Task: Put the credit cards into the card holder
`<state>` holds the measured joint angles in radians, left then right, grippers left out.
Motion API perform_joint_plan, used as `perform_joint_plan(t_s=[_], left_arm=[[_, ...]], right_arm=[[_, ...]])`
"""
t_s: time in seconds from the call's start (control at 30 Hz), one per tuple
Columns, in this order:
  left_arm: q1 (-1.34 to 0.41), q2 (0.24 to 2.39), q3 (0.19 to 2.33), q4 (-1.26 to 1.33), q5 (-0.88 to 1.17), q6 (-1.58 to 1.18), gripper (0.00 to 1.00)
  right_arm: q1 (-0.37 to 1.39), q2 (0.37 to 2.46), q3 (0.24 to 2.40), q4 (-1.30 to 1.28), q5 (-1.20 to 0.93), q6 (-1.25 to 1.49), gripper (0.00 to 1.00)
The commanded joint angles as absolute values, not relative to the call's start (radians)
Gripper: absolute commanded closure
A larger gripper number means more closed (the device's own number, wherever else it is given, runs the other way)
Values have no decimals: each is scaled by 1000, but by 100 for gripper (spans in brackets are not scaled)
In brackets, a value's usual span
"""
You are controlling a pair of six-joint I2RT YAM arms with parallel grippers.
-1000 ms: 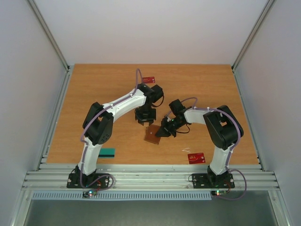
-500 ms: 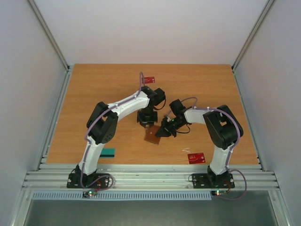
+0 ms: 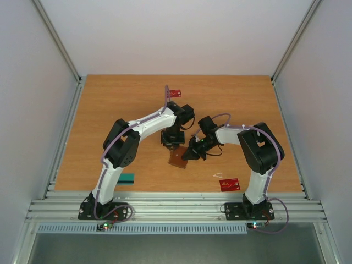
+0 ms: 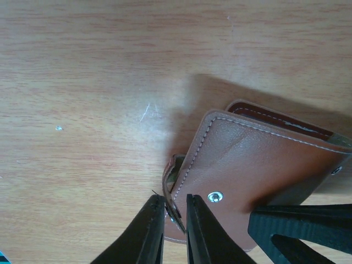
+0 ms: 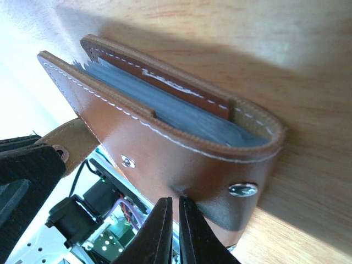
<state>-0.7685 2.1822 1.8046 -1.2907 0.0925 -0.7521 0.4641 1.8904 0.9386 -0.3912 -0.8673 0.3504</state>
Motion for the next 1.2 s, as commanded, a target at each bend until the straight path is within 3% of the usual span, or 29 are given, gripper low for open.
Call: perform_joint_plan(t_s=[0.0, 0.23, 0.63, 1.17], left_arm=[[-773, 2204, 1830, -1302, 63, -755, 87], [-774, 2200, 1825, -1293, 67, -744, 99], [-779, 2147, 1725, -1145, 195, -689, 100], [-805, 2186, 1785, -1259, 115, -605, 100]], right_arm=[[462, 2019, 877, -437, -661, 397, 92], [461, 2022, 879, -434, -663, 399, 93], [460, 2028, 885, -421, -665, 414, 93], [460, 2038, 888, -394, -672, 444, 94]])
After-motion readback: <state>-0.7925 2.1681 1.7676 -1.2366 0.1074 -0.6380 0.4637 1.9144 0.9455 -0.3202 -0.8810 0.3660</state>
